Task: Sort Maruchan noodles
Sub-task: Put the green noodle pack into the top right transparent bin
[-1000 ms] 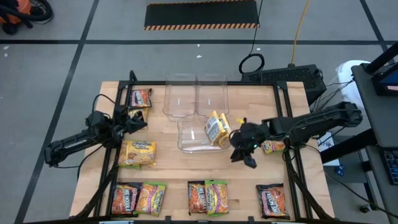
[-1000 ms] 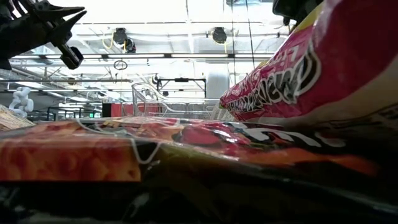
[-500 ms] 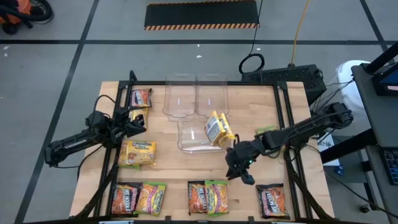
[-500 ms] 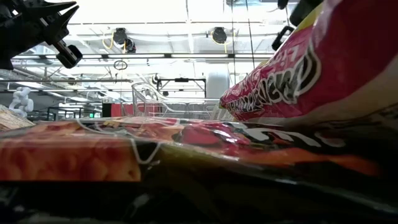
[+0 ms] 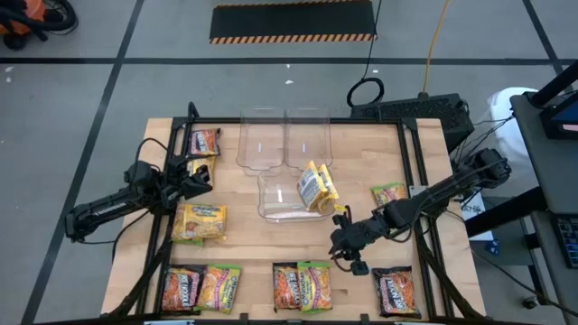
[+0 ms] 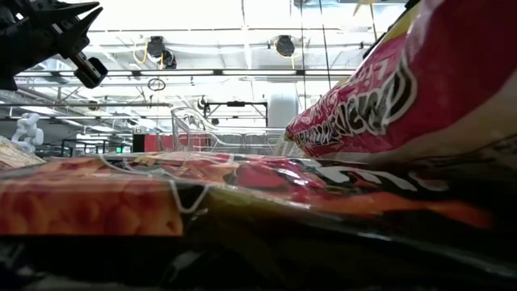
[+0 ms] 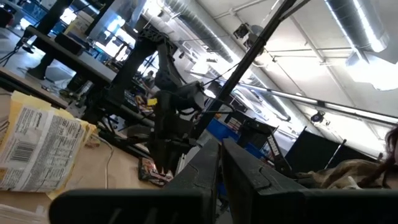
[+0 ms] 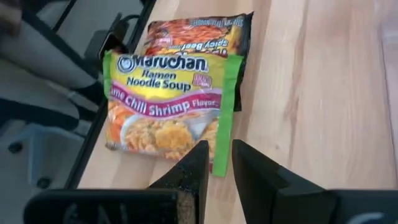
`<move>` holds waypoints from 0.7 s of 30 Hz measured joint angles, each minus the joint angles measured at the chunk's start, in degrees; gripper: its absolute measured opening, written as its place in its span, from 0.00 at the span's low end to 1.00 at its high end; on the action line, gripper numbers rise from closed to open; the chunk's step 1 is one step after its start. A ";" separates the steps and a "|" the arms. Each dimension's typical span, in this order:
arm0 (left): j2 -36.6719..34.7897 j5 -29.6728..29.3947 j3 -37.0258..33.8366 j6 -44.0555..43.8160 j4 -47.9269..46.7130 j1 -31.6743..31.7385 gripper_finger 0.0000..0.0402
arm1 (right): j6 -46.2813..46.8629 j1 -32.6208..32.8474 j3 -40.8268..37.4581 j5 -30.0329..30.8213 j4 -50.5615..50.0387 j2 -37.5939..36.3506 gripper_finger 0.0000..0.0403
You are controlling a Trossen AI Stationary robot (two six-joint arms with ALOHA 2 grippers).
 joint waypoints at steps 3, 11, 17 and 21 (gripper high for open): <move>0.02 1.07 0.00 -0.24 0.00 0.00 0.06 | 2.74 0.63 0.02 1.20 4.75 3.39 0.17; 0.01 3.64 0.00 -0.50 0.15 0.00 0.06 | 6.20 0.71 0.00 1.38 13.77 12.38 0.17; 0.02 5.12 0.00 -0.59 0.02 0.00 0.06 | 5.90 0.70 0.00 2.79 19.54 16.04 0.17; 0.02 5.95 0.00 -0.59 0.03 0.00 0.06 | 4.69 0.56 -0.02 4.54 20.24 16.71 0.17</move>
